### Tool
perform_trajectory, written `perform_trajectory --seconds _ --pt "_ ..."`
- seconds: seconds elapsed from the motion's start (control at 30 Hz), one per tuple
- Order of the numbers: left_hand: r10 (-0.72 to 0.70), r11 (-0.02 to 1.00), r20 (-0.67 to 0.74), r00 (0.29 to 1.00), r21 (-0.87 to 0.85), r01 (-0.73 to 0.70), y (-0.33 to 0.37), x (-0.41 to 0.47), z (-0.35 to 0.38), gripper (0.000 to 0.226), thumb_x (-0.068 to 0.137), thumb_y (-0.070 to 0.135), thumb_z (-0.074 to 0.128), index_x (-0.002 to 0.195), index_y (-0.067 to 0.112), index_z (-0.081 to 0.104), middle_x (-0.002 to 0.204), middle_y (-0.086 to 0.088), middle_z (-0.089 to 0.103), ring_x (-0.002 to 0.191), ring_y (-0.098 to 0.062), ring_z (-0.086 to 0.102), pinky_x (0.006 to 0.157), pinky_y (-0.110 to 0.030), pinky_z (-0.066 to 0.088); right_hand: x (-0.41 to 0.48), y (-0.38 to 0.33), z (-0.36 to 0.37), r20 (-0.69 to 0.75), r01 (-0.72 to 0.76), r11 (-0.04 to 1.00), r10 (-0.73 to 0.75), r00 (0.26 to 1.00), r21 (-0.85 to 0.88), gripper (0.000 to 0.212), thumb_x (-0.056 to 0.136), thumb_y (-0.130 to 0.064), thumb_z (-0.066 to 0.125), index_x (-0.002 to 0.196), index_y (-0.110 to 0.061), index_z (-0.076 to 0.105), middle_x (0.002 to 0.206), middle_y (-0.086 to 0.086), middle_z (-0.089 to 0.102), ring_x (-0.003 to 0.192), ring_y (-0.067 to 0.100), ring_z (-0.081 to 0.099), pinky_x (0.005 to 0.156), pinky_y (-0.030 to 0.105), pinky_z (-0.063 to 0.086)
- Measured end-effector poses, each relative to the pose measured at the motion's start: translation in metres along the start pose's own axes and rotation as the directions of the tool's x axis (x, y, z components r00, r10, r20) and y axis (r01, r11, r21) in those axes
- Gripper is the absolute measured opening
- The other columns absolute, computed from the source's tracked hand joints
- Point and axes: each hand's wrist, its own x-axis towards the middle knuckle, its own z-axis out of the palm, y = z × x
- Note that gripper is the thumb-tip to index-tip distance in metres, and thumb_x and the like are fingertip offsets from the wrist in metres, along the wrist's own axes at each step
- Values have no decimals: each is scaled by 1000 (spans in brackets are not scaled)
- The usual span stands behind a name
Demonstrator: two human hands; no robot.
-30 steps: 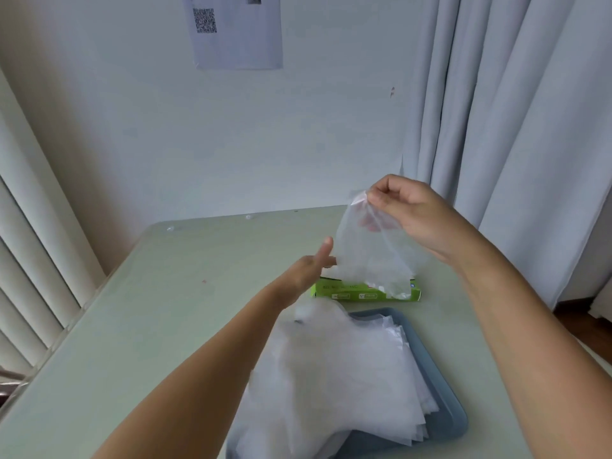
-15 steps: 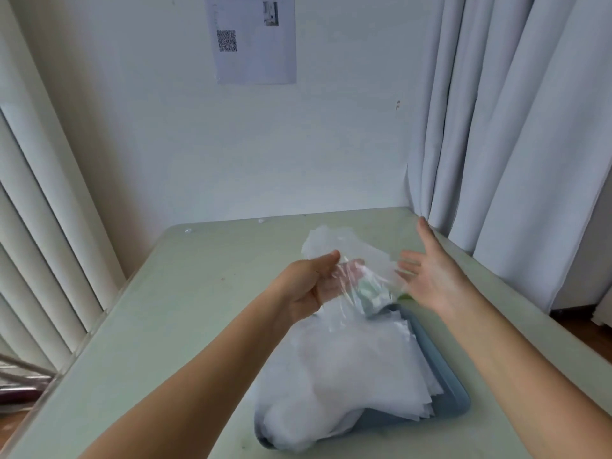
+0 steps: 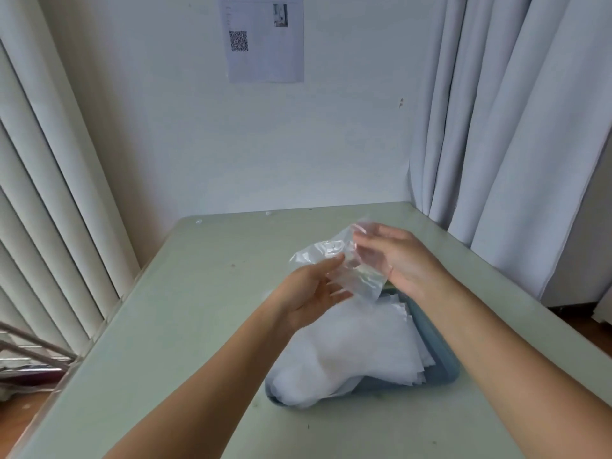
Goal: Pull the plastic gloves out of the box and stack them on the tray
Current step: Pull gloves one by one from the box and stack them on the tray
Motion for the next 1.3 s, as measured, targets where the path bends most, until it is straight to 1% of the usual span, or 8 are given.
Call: perform_trajectory --seconds 0.2,0.43,0.6,0.7,0.87,1.03,1.13,1.3 --pt "-182 937 -177 967 267 226 -16 -44 -33 30 93 17 56 120 4 59 121 -13 65 108 -27 64 90 -33 52 1 -16 -11 180 120 943 -66 981 -309 24 88 0 62 112 -3 65 88 2 62 76 11 62 74 18 53" --pt "-96 870 -236 967 452 196 -20 -63 -64 18 91 7 59 108 6 67 114 -12 69 102 -25 66 91 -31 53 5 -4 -5 245 313 559 -196 950 -767 12 86 -9 67 92 1 68 78 2 66 72 15 58 81 34 48" --pt "-32 705 -221 975 687 179 -27 -64 -63 26 83 4 70 109 9 68 111 -6 69 95 -11 66 76 -12 50 12 -12 -2 168 300 704 -253 953 -644 14 84 -3 65 96 -11 67 86 5 59 74 16 60 85 40 55" --pt "-42 693 -227 973 695 192 -31 -63 -65 32 80 8 74 111 13 66 111 -2 68 95 -8 64 74 -10 48 8 -21 3 233 249 789 -138 963 -562 44 79 -5 67 123 -8 59 95 10 58 85 17 61 93 49 52" --pt "-81 864 -220 972 471 179 -30 -61 -73 29 88 3 63 118 3 60 106 -8 70 92 -18 64 91 -30 50 -20 -23 23 513 75 969 59 856 -236 58 82 3 58 131 -29 57 78 -1 53 79 18 65 87 35 54" --pt "-105 965 -198 975 215 148 -28 -62 -80 35 90 9 55 123 -2 57 111 -16 69 94 -22 69 73 -27 57 -20 -8 15 588 -195 976 105 802 92 59 82 3 52 130 -29 58 80 6 40 72 14 52 70 26 56" --pt "-107 991 -237 966 55 123 -26 -64 -76 22 92 14 54 107 1 64 109 -22 68 95 -31 66 79 -36 58 -6 19 -8 550 -231 969 240 800 -87 62 82 2 59 135 -30 54 137 12 49 103 21 43 75 21 55" --pt "-103 971 -295 950 178 160 -24 -62 -73 38 102 22 34 111 0 64 101 -17 71 91 -30 68 70 -31 57 6 59 -43 347 -248 853 430 834 -459 61 90 2 57 141 -28 44 83 3 52 71 12 52 65 22 48"
